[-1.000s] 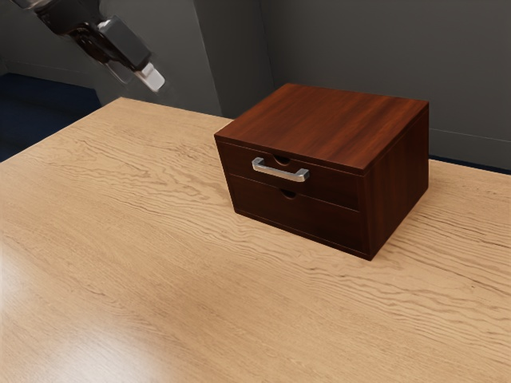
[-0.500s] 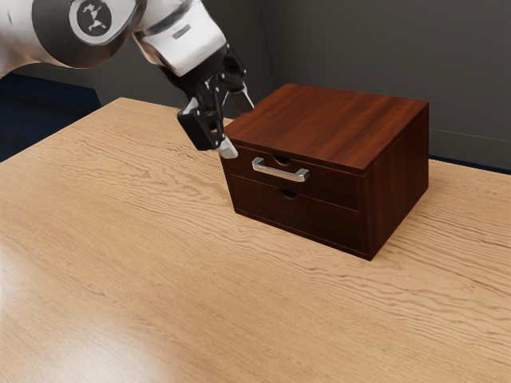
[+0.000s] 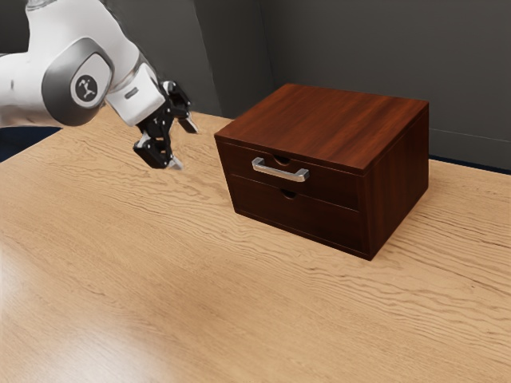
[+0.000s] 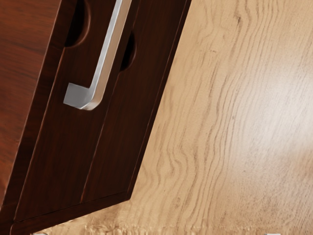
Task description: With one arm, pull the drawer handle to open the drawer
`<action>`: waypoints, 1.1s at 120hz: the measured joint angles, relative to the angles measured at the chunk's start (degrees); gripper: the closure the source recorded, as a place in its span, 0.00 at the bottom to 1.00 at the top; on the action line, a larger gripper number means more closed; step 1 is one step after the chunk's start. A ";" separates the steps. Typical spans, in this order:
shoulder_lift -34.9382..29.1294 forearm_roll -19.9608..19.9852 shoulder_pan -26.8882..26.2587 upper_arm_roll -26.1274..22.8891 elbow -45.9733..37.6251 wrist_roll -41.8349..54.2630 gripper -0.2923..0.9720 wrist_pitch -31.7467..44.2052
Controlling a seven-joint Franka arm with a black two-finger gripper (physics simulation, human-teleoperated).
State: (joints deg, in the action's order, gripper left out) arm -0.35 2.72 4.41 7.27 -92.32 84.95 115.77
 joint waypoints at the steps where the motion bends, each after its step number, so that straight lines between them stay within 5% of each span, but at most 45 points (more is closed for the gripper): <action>1: 0.01 0.12 0.48 0.00 -0.04 0.23 0.33 0.21; 52: -0.65 6.95 25.11 -2.70 4.20 8.41 0.37 5.06; 70: 2.19 7.88 29.60 -4.99 5.31 10.10 0.37 4.92; 80: 3.33 8.07 23.89 -5.94 5.36 10.85 0.37 4.96; 97: 4.17 8.20 -4.88 -6.37 5.44 11.92 0.37 5.06; 105: 4.24 8.23 -13.00 -6.44 5.45 12.34 0.37 5.09; 114: 4.25 8.24 -13.27 -6.44 5.45 12.76 0.37 5.11; 132: 4.47 8.21 -3.17 -6.32 5.46 13.46 0.37 5.16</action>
State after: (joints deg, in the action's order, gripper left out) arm 4.12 10.93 1.23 0.95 -86.86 98.41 120.92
